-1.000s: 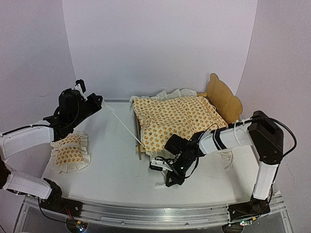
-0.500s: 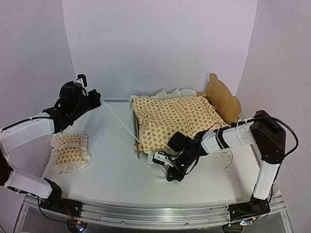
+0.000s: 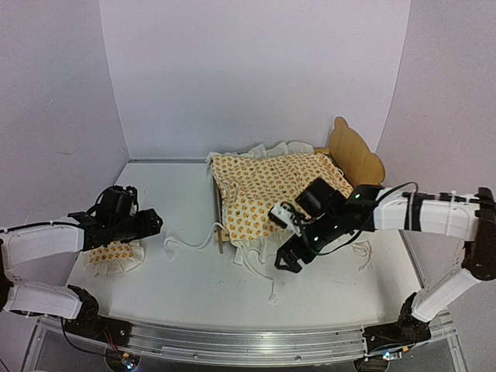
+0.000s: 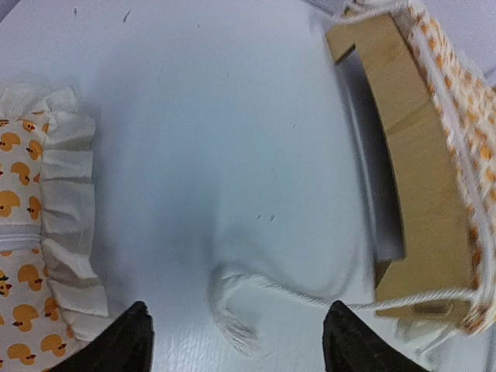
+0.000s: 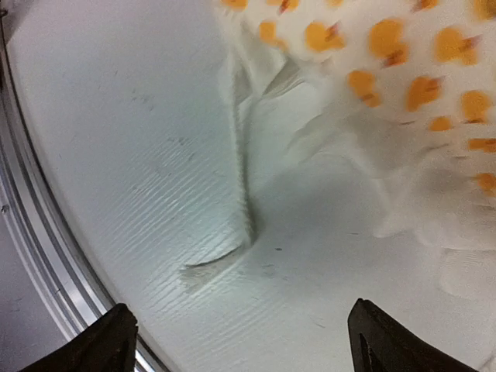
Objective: Set up the pet bed
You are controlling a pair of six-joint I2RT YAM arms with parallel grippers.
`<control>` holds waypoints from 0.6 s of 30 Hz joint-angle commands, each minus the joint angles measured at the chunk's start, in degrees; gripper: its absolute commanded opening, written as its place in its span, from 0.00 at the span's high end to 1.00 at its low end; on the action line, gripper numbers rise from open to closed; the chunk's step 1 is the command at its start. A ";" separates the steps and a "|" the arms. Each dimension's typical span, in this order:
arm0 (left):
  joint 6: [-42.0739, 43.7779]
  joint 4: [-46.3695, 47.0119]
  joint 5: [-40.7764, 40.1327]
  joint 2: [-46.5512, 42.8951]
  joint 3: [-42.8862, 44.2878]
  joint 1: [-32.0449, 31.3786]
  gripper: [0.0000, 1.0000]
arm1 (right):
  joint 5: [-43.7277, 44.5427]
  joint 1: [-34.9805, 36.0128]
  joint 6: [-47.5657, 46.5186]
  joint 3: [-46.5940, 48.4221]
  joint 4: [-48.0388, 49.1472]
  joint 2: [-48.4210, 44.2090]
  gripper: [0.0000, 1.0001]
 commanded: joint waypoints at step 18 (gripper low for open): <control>-5.26 30.42 38.74 29.63 25.68 -1.34 0.23 | 20.85 -44.19 -7.57 50.99 -34.25 14.50 0.11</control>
